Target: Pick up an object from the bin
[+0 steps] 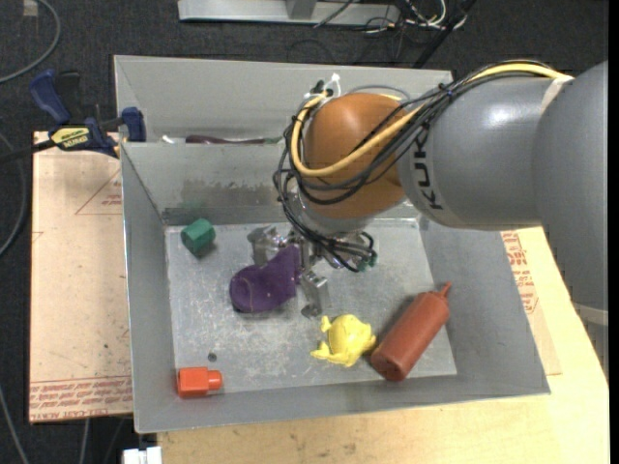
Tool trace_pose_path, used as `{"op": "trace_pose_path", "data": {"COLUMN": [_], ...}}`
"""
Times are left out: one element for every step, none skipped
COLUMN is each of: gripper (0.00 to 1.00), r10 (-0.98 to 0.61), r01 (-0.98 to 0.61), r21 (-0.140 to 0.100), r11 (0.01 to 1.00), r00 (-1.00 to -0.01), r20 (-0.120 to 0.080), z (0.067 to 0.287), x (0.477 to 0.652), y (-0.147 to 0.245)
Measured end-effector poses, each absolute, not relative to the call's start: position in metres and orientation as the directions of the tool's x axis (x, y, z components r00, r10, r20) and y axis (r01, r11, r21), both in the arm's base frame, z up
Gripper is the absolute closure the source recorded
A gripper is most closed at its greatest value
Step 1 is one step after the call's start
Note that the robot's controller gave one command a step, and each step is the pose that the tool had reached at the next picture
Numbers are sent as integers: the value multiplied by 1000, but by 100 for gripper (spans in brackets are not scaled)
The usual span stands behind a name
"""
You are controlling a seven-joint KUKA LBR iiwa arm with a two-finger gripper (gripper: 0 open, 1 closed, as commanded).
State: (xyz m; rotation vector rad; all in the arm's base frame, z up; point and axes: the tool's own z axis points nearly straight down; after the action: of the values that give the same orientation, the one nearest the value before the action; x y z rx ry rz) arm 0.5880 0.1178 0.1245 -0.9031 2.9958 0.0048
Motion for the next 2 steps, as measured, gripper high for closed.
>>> {"op": "trace_pose_path", "data": {"gripper": [100,100], "r10": [-672,-671], "r01": [-672,-671], "r21": [-2,-1], "r11": [741,741], "r00": [-741,-741], "r20": [-17,-17], "z": [71,71], "x": [613,613], "y": [104,104]}}
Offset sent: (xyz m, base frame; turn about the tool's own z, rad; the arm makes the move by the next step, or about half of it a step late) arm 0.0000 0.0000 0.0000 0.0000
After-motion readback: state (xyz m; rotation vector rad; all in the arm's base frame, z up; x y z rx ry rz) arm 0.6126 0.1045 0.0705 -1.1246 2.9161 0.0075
